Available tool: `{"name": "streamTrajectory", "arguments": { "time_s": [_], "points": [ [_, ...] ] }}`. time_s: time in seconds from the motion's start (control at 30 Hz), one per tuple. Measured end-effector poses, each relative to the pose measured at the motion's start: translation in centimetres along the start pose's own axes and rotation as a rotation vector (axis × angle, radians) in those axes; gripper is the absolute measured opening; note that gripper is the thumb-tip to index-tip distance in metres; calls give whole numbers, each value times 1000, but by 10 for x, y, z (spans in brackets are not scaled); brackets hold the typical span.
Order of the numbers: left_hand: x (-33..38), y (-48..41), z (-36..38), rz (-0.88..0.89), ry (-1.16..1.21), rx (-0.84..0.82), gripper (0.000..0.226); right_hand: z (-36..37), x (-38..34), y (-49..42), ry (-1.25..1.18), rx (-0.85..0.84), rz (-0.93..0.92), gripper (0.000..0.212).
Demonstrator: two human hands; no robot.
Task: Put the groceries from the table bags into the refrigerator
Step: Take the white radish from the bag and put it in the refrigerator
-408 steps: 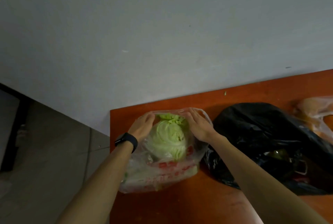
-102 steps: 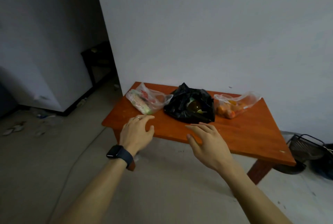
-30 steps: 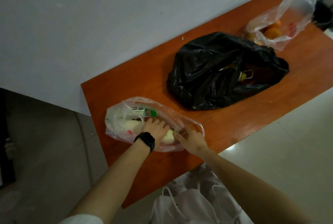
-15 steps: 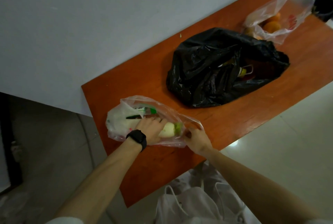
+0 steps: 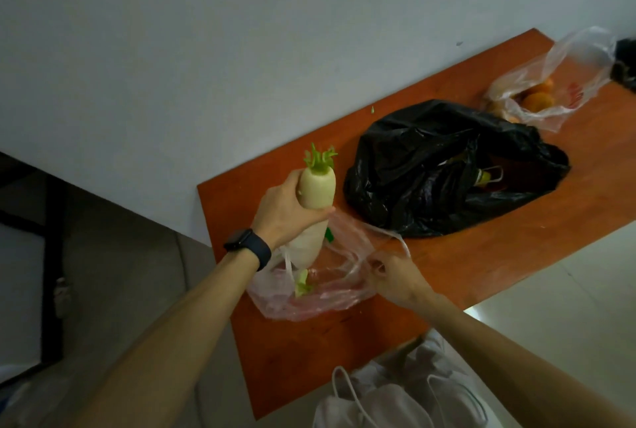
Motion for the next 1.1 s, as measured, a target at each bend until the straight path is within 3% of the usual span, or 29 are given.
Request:
{"name": "streamTrajectory", "arguments": {
  "time_s": [0.1, 0.23, 0.4, 0.53, 0.7, 0.9, 1.1],
  "points": [
    [15, -8, -16, -63, 197, 98, 77, -28, -16, 0, 174, 152, -74, 39],
    [46, -19, -28, -114, 478, 161, 67, -68, -39, 2, -90, 277, -108, 85],
    [82, -33, -31, -156, 799, 183, 49, -116, -61, 10, -143, 341, -212, 114],
    [117, -42, -15, -182, 1054, 117, 47, -159, -55, 37, 92, 469, -205, 106],
    [184, -44, 27, -139, 1276, -28, 82, -212, -27, 85, 270, 692, -192, 99],
    [295, -7, 114, 15, 1157, -425, 102, -273, 32, 173, 366, 871, -45, 102],
    [432, 31, 196, 54, 1224, -568, 97, -337, 100, 293, 502, 969, 152, 96]
  ]
}}
Point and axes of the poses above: each hand's wrist, its own y-axis away from the middle knuckle, its own z-axis out of the palm, x = y × z, the point moved 4 cm from there along -y, towards the middle knuckle, and after that the axes turned 4 degrees about -z, right-handed, at the moved point
